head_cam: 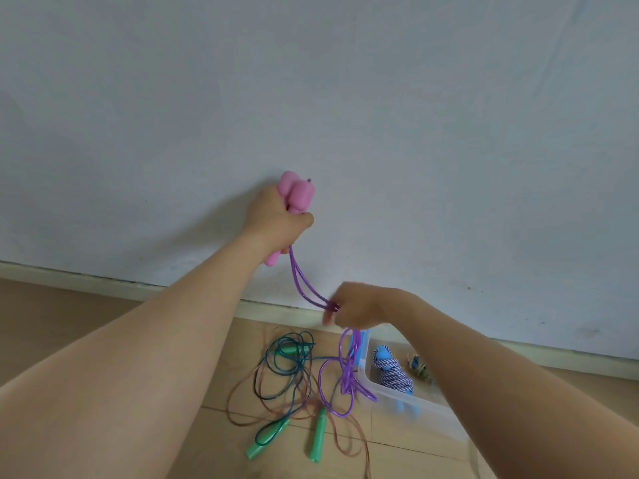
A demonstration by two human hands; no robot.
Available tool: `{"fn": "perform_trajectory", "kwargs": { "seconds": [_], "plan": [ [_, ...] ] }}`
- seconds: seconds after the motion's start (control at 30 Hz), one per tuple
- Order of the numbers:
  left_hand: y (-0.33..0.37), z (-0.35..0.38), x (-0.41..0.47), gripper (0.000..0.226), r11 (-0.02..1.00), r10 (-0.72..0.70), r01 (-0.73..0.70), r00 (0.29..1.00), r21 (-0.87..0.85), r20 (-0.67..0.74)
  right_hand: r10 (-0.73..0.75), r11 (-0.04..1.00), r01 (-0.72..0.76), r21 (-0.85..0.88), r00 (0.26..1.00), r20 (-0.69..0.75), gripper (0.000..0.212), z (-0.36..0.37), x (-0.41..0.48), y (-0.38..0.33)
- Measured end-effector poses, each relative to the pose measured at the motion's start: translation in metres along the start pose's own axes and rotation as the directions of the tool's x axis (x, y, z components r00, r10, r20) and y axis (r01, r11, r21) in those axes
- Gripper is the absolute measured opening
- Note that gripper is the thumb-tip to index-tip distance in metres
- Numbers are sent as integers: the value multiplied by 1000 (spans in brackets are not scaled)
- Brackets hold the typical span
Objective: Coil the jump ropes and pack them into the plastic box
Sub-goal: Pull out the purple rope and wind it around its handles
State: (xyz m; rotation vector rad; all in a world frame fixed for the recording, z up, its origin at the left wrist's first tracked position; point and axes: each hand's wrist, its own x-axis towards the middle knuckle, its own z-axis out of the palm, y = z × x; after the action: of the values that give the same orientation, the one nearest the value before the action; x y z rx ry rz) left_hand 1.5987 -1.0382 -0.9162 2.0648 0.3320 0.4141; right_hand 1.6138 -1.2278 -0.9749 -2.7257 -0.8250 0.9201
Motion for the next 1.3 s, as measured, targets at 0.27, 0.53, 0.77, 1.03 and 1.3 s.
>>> {"fn": "perform_trajectory", "kwargs": {
  "seconds": [0.27, 0.53, 0.77, 1.03, 1.3],
  "plan": [
    [-28, -10, -4, 32, 979, -205, 191, 896, 77, 394, 81, 790, 126, 601, 949, -306, 43, -16, 0, -30],
    [6, -6, -12, 21, 877, -87, 348, 792, -330, 604, -145, 701, 310, 643, 944, -297, 36, -8, 6, -37],
    [-4, -11, -11, 26, 989, -123, 63, 849, 132, 513, -242, 970, 207, -126, 825, -510, 22, 1, -5, -39],
    [-12, 5, -15, 17, 684, -111, -358, 810, 636, 575, -522, 832, 229, -506, 632, -572, 15, -13, -14, -28],
    [-10, 14, -12, 17, 505, 7, -544, 779, 671, 626, -43, 912, 301, 277, 744, -667, 54, -55, -18, 5]
  ]
}}
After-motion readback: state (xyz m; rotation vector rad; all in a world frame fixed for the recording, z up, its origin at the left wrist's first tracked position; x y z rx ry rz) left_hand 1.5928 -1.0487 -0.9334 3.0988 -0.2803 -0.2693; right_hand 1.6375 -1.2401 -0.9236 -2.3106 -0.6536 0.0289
